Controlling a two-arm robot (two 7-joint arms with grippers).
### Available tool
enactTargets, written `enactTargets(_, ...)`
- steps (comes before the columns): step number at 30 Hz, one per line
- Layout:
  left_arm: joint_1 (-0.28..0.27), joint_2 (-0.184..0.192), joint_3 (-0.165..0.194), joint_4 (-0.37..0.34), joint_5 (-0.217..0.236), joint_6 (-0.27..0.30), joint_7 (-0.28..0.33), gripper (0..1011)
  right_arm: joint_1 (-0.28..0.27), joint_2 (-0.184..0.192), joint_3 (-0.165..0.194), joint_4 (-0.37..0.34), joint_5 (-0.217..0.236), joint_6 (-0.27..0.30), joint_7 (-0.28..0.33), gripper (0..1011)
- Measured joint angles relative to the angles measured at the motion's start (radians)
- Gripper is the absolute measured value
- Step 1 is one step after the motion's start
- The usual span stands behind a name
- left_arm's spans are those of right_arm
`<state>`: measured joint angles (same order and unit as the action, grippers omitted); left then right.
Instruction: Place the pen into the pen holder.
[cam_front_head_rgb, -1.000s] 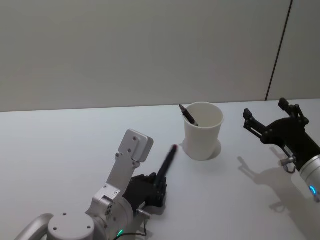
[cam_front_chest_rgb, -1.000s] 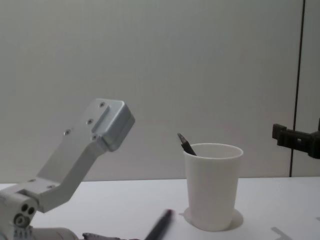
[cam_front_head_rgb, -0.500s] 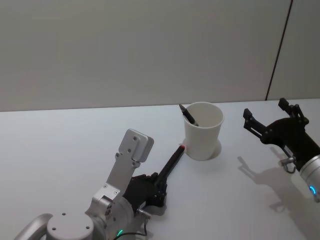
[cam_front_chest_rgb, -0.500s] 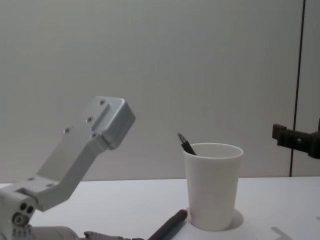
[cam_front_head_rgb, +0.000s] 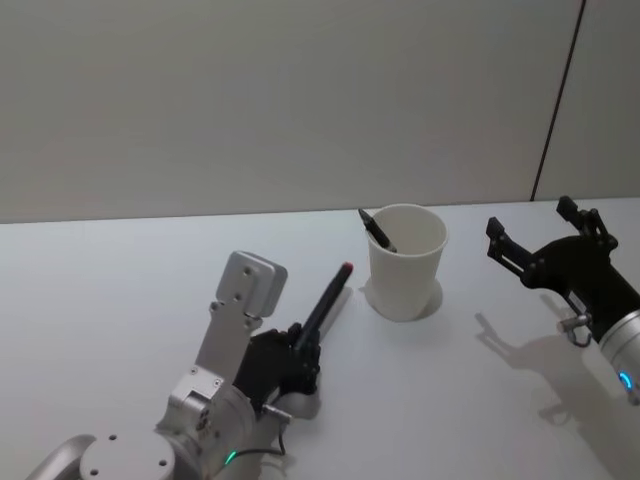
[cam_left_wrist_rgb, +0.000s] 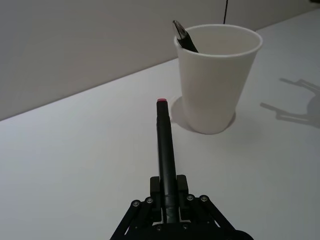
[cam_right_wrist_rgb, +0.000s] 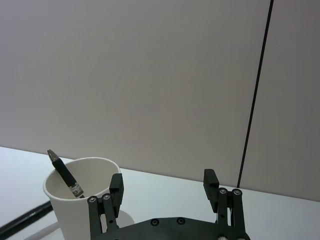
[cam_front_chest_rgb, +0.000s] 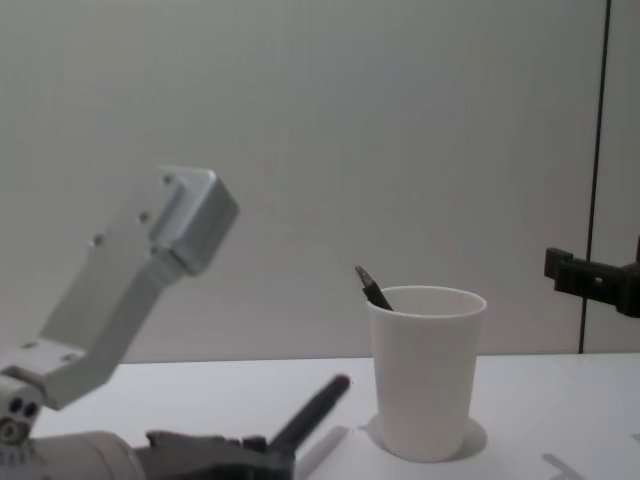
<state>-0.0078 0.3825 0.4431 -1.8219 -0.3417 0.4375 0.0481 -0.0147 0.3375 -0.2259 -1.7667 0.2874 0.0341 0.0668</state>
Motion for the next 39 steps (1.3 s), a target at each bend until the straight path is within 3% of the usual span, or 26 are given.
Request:
enactTargets(11,0.029,0.021,-0.026,-0.011,0.0,-0.151,0.067,185,0.0,0.0,0.0,0.0,0.0,0.0,0.0,1001)
enactTargets(12,0.037,0.026,-0.035,-0.015,0.0,-0.196,0.089,185,0.0,0.0,0.0,0.0,0.0,0.0,0.0,1002)
enactTargets(23,0.054,0.033,-0.058,-0.019,0.011,-0.33,0.131,185,0.0,0.0,0.0,0.0,0.0,0.0,0.0,1002)
enactTargets(31,0.051,0.026,-0.066,-0.012,0.025,-0.41,0.112,185,0.0,0.0,0.0,0.0,0.0,0.0,0.0,1002)
enactTargets(39,0.032,0.013,-0.07,0.002,0.042,-0.487,0.039,186,0.0,0.0,0.0,0.0,0.0,0.0,0.0,1001)
